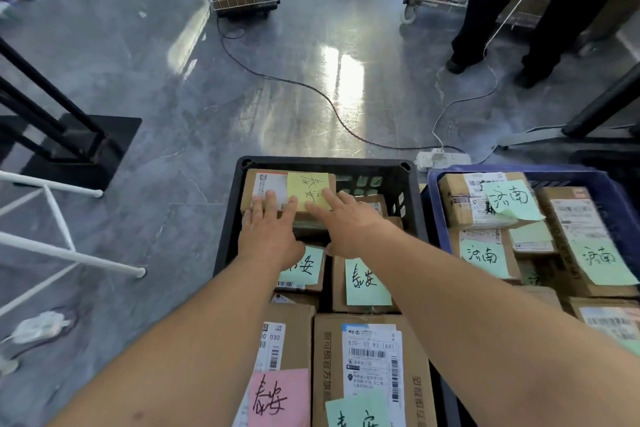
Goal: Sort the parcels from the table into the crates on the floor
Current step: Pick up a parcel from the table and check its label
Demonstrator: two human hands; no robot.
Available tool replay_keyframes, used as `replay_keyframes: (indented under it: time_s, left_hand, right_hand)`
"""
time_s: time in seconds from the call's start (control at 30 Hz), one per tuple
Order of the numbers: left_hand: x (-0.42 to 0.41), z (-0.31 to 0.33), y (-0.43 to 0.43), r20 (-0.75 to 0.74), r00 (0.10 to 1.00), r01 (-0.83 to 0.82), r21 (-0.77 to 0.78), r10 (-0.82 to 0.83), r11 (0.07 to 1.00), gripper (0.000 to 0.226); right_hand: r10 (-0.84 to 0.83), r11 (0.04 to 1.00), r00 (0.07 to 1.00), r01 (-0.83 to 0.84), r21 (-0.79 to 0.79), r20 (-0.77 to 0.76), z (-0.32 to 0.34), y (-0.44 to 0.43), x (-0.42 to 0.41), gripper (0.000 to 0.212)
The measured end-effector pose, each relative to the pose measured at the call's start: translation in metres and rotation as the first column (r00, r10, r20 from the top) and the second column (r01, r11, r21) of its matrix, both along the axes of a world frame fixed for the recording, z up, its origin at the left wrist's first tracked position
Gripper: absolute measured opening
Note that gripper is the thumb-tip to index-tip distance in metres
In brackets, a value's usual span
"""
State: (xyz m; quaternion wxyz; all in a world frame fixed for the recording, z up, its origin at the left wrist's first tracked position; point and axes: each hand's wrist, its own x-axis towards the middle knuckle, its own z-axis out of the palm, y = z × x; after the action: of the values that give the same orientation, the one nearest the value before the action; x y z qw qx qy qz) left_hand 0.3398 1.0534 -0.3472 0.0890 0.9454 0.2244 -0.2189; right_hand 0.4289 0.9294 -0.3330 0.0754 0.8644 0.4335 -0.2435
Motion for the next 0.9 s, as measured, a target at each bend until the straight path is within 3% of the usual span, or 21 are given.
replay_keyframes:
  time_s: [0.17, 0.27, 0.4, 0.53, 0.73, 0.9]
  left_hand:
    - [-0.031, 0.011, -0.024, 0.100, 0.994, 0.032, 0.020, -0.034, 0.999, 0.090]
    - [-0.070, 0.016, -0.051, 0.152, 0.987, 0.055, 0.026, -0.059, 0.998, 0.089]
    - [-0.124, 0.018, -0.083, 0.090, 0.994, 0.062, 0.007, -0.062, 0.998, 0.092]
    - [-0.162, 0.010, -0.116, -0.014, 0.999, 0.032, -0.065, -0.033, 0.997, 0.107]
    - [-0.180, -0.004, -0.136, -0.064, 0.998, 0.013, -0.053, -0.016, 0.998, 0.108]
    - [-0.178, -0.001, -0.137, -0.090, 0.996, 0.007, -0.020, -0.008, 1.000, 0.109]
  right_hand:
    - [0.046, 0.991, 0.998, -0.051, 0.122, 0.042, 0.014, -0.031, -0.017, 0.085]
    - [0.159, 0.973, 0.984, -0.170, 0.156, 0.082, 0.021, -0.065, -0.040, 0.080]
    - [0.390, 0.917, 0.919, -0.394, 0.065, 0.063, 0.019, -0.119, -0.072, 0.083]
    - [0.511, 0.860, 0.858, -0.510, -0.034, 0.053, 0.010, -0.148, -0.095, 0.084]
    - [0.498, 0.865, 0.863, -0.487, -0.125, 0.088, -0.004, -0.155, -0.109, 0.084]
    - [0.447, 0.893, 0.893, -0.443, -0.086, 0.045, -0.003, -0.159, -0.110, 0.088]
